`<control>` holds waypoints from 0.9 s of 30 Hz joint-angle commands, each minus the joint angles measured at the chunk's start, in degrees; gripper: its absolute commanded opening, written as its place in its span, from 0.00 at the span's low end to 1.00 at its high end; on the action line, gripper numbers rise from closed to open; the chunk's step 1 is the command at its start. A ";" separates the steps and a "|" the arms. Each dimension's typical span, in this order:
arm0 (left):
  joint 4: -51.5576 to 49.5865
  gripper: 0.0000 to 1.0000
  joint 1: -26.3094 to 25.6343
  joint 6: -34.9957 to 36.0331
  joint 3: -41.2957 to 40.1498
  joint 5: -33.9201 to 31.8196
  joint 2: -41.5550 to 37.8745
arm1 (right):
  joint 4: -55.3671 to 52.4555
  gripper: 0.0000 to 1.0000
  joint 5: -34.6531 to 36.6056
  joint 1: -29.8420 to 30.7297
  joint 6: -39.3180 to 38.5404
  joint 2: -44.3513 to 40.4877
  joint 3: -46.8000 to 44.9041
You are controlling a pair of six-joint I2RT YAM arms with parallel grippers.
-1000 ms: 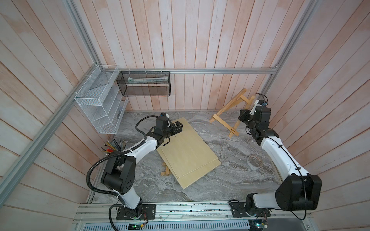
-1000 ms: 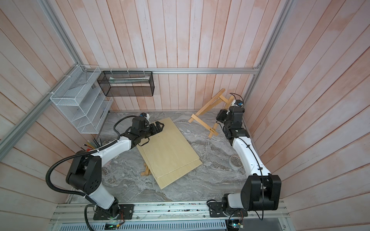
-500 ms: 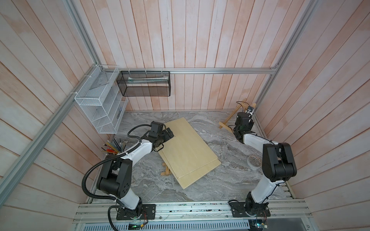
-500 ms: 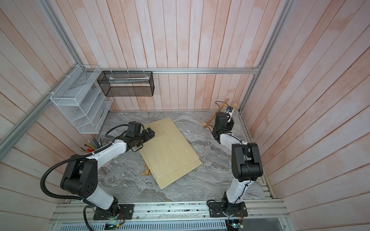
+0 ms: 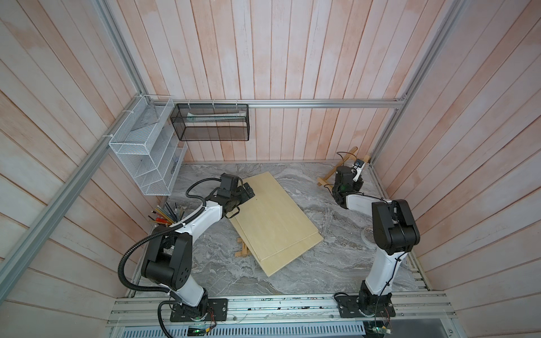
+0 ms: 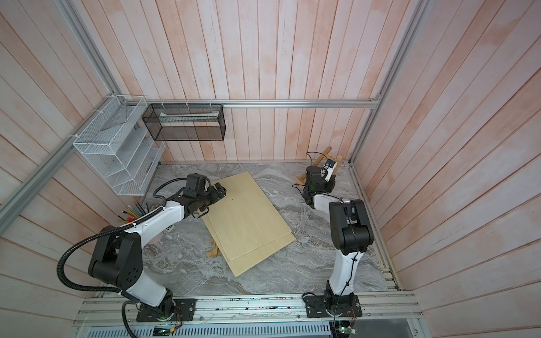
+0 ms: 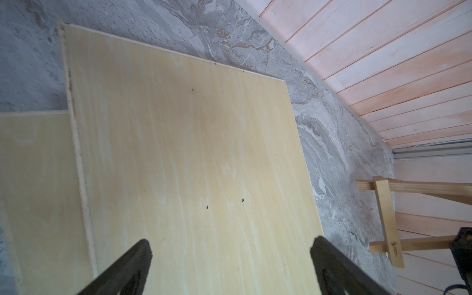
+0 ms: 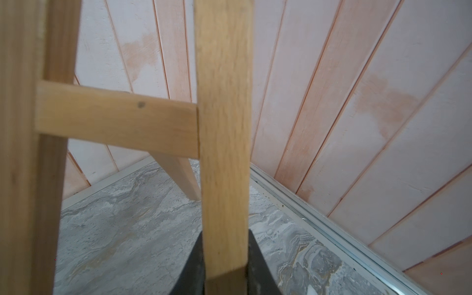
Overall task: Assemble the easel
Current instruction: Place the easel at the corner of the board.
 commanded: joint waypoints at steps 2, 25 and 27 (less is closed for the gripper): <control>-1.48 1.00 0.02 -0.25 1.41 -1.21 0.85 | -5.96 0.00 -2.46 0.60 2.72 2.79 4.61; -4.93 1.00 0.11 -0.51 -2.33 -5.67 -2.13 | -25.51 0.71 -18.15 0.53 16.46 -11.91 -1.31; -5.25 1.00 0.16 -0.42 -2.91 -5.52 -2.40 | -23.62 0.69 -19.21 0.59 15.96 -17.48 -6.34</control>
